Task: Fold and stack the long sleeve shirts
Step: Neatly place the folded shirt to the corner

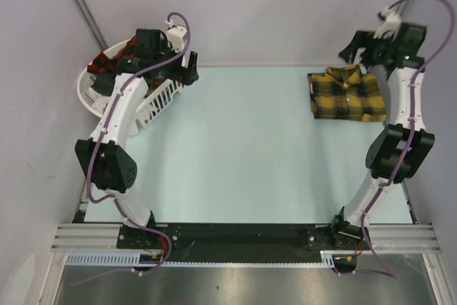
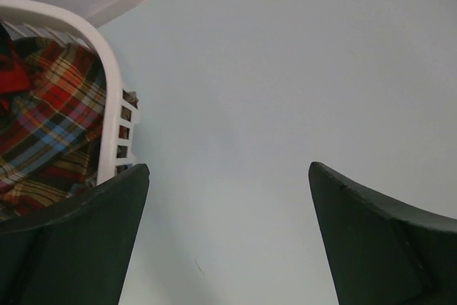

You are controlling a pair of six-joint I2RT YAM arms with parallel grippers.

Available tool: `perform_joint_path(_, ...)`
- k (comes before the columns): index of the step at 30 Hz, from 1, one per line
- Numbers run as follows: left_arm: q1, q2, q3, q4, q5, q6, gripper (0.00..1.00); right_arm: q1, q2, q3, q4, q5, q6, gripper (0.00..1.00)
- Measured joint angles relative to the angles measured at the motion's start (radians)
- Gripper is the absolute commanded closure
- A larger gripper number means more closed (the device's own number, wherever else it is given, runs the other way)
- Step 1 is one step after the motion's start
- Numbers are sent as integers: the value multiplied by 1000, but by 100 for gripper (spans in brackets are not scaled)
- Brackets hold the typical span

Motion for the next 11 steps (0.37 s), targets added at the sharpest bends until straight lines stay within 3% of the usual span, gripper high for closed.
perform_joint_path(5, -29, -114, -235, 13, -46, -7, 1, 154, -141, -447, -22, -31, 29, 0)
perform_joint_path(11, -73, -235, -605, 33, -114, -7, 1, 366, -266, -805, -53, -5, 18, 0)
